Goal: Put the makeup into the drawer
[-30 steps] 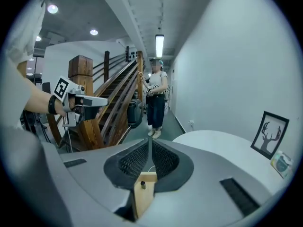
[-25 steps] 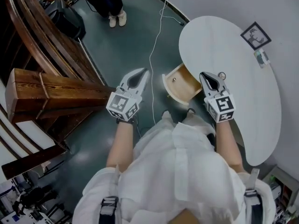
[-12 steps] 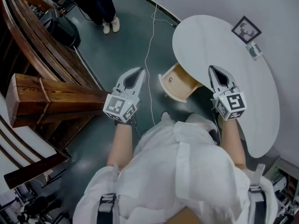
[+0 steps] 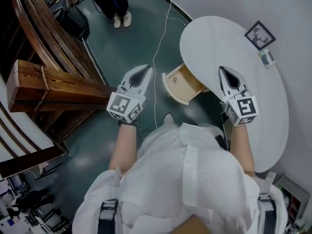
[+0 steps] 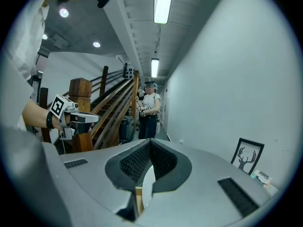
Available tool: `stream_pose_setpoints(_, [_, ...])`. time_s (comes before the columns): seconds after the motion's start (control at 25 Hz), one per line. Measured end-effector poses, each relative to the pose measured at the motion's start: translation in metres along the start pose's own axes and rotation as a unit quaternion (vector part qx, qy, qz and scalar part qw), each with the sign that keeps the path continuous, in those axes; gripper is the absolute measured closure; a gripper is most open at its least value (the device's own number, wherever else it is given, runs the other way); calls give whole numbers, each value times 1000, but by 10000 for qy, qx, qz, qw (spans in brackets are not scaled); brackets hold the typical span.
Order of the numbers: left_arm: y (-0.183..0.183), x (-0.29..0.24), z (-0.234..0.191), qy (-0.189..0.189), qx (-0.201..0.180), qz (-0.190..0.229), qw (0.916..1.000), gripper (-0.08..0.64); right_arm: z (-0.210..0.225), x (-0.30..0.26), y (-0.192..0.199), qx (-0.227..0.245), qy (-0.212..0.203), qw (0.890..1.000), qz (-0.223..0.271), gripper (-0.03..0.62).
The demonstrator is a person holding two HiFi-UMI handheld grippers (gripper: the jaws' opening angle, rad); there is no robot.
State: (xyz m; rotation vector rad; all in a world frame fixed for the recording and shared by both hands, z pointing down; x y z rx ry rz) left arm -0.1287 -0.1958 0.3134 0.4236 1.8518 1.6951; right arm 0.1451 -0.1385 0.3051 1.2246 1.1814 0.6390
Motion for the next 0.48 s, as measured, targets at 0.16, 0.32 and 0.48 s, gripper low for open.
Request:
stream_pose_setpoints(0.16, [0, 1, 10, -166, 74, 11, 9998, 541, 6, 2, -5, 105, -127, 9998, 60, 584])
stream_pose_setpoints(0.32, [-2, 0, 15, -226, 84, 35, 9997, 541, 10, 5, -10, 152, -190, 9996, 113, 584])
stream_pose_setpoints(0.48, [-5, -2, 16, -233, 38, 49, 9997, 541, 11, 6, -11, 178, -194, 9995, 145, 584])
Point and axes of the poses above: the fingertips, and each gripper's own axes: x backward along the fingers, z to its right, y out of its underside, the point moved 4 cm from there along x, backward along the fingers, and after that the axes turned 8 degrees about -z, right-handed, at the moved point
